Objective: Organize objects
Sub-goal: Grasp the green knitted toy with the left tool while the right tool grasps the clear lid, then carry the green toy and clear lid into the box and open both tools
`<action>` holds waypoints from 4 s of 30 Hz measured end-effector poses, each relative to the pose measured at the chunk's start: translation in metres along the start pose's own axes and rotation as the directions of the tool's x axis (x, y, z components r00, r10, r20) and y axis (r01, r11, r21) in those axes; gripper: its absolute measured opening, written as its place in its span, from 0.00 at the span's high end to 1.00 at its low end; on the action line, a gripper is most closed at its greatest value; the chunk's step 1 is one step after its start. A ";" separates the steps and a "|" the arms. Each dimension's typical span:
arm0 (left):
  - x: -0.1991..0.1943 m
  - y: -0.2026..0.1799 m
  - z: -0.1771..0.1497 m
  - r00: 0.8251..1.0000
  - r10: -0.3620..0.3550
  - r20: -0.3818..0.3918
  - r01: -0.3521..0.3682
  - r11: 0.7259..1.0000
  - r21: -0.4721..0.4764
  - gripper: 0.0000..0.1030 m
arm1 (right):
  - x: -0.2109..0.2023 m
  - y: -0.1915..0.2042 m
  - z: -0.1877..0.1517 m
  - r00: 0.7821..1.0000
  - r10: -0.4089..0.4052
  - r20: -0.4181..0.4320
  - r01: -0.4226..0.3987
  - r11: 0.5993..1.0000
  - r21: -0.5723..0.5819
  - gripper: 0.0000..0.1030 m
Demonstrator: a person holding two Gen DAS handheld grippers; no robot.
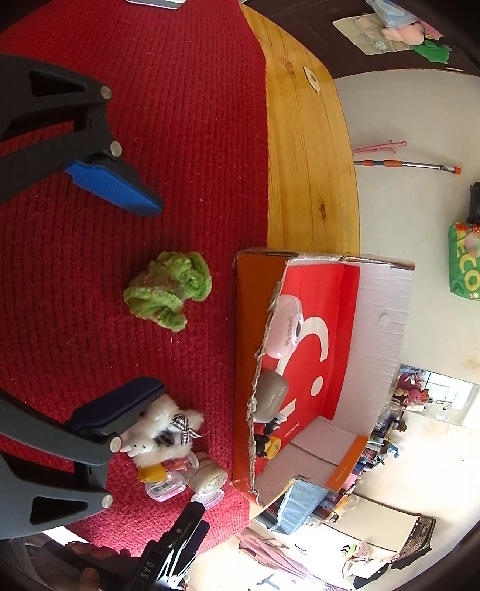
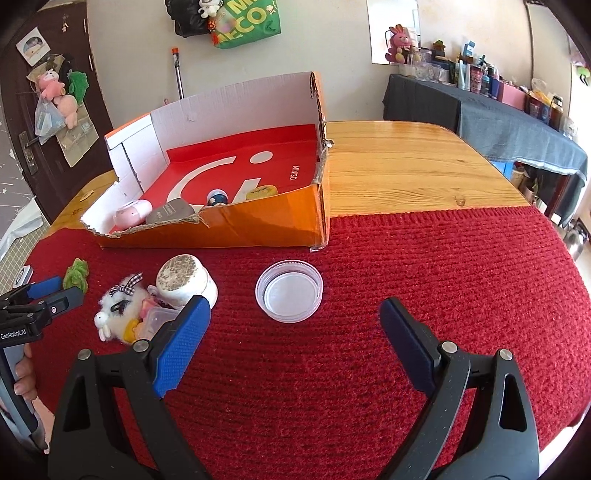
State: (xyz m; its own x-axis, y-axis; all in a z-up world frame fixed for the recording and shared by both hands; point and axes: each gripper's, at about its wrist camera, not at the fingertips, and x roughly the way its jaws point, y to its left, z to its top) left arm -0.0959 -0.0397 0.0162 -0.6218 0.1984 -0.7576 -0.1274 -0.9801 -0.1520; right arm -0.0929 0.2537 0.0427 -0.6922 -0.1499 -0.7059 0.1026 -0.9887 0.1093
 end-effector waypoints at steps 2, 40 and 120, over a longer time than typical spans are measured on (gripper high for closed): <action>0.002 -0.002 0.001 1.000 0.005 0.002 -0.005 1.000 0.010 0.15 | 0.002 0.000 0.002 1.000 -0.006 -0.006 0.006 1.000 -0.009 0.09; -0.018 -0.013 0.010 0.995 -0.015 0.103 0.009 0.998 0.063 0.64 | -0.010 0.019 0.010 0.999 0.011 0.034 -0.006 0.991 -0.132 0.62; 0.108 -0.044 0.141 0.965 -0.104 -0.240 0.158 0.963 0.219 0.64 | 0.125 0.051 0.131 0.948 -0.048 -0.316 -0.054 0.951 -0.305 0.62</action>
State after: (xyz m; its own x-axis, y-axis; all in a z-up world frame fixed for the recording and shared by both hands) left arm -0.2667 0.0253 0.0307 -0.4020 0.2928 -0.8676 -0.3897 -0.9121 -0.1273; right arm -0.2678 0.1844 0.0512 -0.4352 -0.0955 -0.8952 0.3528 -0.9329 -0.0720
